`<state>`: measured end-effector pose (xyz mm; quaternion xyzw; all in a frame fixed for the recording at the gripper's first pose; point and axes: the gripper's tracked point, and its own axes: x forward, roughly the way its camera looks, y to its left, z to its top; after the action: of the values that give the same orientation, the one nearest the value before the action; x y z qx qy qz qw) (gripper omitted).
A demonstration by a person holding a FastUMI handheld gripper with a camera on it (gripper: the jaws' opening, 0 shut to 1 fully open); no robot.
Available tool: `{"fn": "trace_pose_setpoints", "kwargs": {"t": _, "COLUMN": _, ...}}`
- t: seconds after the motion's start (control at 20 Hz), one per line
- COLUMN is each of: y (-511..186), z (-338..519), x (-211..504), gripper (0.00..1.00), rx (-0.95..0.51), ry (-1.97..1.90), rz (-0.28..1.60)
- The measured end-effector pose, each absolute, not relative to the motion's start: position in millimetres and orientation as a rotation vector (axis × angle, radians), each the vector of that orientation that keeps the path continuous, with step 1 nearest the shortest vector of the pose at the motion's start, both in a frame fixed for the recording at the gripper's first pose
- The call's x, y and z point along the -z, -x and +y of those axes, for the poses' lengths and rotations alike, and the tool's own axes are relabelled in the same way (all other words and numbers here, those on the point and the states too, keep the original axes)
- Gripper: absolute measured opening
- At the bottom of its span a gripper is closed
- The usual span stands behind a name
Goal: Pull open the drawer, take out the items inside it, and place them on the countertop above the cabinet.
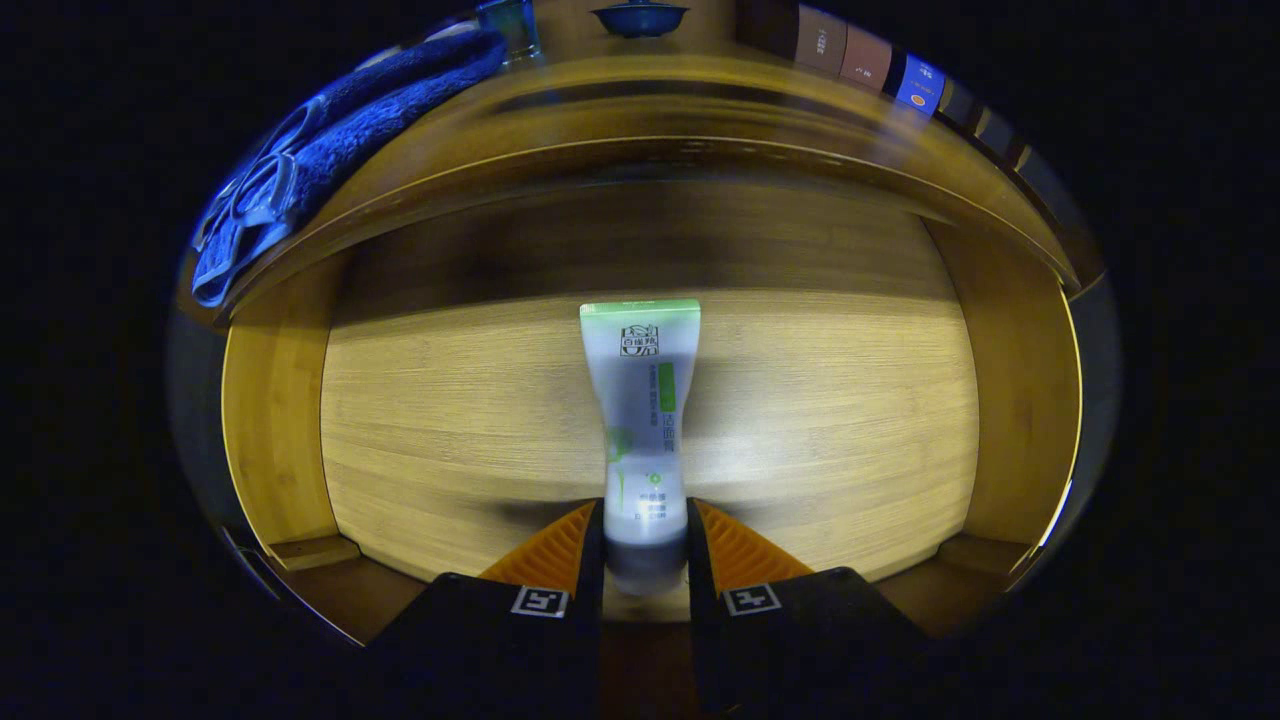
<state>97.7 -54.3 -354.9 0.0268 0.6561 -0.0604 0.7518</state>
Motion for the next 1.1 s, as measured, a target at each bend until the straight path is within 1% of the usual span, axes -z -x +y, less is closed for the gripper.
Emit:
{"fn": "trace_pose_setpoints", "kwargs": {"t": 0.3, "y": -91.7, "z": -53.0, "x": 344.7, "gripper": 0.41, "rx": 0.094, "ry": -0.073, "rz": 1.387}}
{"fn": "trace_pose_setpoints", "kwargs": {"t": 0.7, "y": -90.2, "z": -40.5, "x": 293.8, "gripper": 0.41, "rx": 0.021, "ry": -0.134, "rz": 1.246}}
{"fn": "trace_pose_setpoints", "kwargs": {"t": 1.1, "y": -93.2, "z": -35.9, "x": 208.8, "gripper": 0.41, "rx": -0.002, "ry": -0.122, "rz": 1.059}}
